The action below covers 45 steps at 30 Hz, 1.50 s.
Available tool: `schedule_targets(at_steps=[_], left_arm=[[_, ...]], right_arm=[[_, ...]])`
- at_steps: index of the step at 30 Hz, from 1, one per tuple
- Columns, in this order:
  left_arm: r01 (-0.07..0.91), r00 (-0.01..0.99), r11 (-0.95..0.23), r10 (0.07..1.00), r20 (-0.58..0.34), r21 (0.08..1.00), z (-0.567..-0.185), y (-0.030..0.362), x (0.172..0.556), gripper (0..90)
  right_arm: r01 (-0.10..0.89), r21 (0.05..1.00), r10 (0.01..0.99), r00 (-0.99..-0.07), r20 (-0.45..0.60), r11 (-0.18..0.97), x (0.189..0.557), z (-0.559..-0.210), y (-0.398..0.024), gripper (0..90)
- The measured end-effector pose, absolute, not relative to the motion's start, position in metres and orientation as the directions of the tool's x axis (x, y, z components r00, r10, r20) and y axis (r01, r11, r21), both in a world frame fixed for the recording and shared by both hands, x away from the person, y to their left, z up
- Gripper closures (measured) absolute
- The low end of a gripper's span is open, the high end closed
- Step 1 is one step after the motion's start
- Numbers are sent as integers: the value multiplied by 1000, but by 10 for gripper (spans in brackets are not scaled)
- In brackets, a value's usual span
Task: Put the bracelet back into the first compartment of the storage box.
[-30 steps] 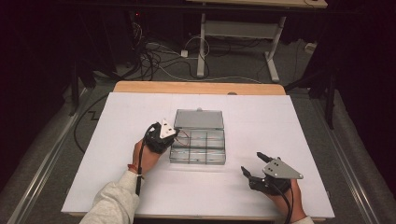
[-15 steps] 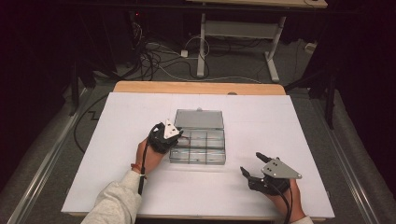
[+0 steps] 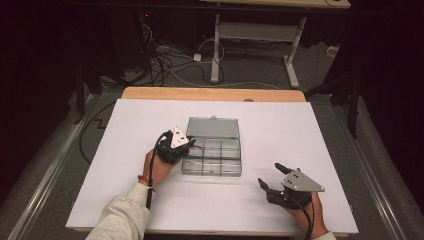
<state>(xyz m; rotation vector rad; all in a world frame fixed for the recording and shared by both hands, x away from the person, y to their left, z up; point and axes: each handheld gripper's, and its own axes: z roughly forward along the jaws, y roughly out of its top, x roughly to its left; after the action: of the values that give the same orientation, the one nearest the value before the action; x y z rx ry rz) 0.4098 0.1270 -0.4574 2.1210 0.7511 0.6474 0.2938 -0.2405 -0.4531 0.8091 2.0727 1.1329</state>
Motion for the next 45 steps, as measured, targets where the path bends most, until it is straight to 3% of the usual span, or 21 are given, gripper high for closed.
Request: schedule_targets(at_steps=[4,14,32,36,45], left_arm=[[281,695,-514,691,197,811,-455,128,408,750],[258,683,-508,697,217,822,-449,130,405,645],[238,685,-481,699,205,844,-443,129,397,265],[229,702,-458,689,180,859,-440,130,393,220],[202,734,-489,650,199,849,-436,126,385,217]], right_arm=[[212,874,758,-610,-232,438,294,-453,-241,264],[207,872,755,-610,-239,443,293,-452,-240,263],[197,871,750,-614,-248,450,293,-452,-240,261],[198,871,750,-613,-248,449,293,-452,-240,261],[195,875,750,-615,-244,444,293,-452,-239,259]])
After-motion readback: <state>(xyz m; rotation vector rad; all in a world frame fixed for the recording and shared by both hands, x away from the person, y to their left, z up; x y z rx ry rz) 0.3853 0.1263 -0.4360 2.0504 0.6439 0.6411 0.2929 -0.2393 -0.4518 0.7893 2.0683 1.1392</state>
